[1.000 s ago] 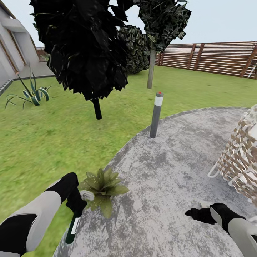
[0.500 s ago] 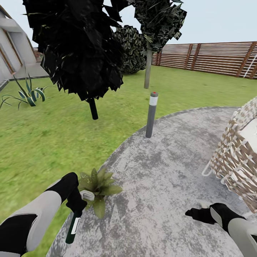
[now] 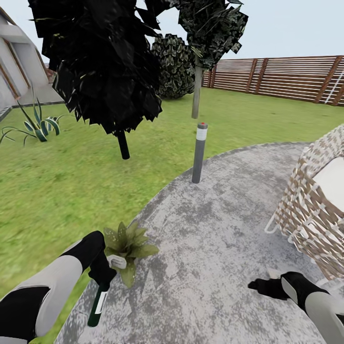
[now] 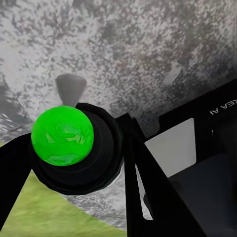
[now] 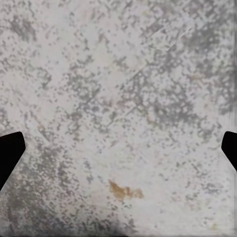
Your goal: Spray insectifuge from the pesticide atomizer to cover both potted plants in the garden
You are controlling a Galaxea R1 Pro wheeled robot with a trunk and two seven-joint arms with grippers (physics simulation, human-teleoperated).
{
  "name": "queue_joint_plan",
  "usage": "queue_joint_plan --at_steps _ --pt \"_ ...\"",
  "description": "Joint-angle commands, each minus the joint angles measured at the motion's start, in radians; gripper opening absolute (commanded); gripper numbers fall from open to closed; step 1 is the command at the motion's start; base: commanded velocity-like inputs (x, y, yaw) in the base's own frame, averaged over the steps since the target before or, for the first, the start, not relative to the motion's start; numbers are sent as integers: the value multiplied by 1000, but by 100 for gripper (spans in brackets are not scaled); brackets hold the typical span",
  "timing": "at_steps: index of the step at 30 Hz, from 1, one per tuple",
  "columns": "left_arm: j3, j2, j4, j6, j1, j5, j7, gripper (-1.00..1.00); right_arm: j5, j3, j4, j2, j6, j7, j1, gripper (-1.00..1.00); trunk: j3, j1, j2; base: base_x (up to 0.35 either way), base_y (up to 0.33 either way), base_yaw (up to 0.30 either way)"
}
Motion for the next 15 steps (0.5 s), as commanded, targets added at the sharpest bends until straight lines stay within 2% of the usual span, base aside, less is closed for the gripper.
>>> queue_joint_plan --at_steps 1,7,9,13,15 --pt "4 0 -1 5 0 -10 -9 -100 6 -7 -2 0 6 4 0 100 -1 0 0 -113 -43 0" --pt "5 3 -1 5 0 -12 -8 -100 6 -7 -2 0 6 4 0 100 -1 0 0 -33 -10 0" --pt "6 5 -1 5 0 -27 -8 -100 6 -7 -2 0 6 4 0 100 -1 0 0 -4 -1 0" --pt "7 7 -2 5 0 -123 -9 -100 6 -7 -2 0 6 4 0 100 -1 0 0 -1 0 0" --pt "7 7 -3 6 0 -142 -9 -100 6 -7 -2 0 6 4 0 100 -1 0 0 0 0 0"
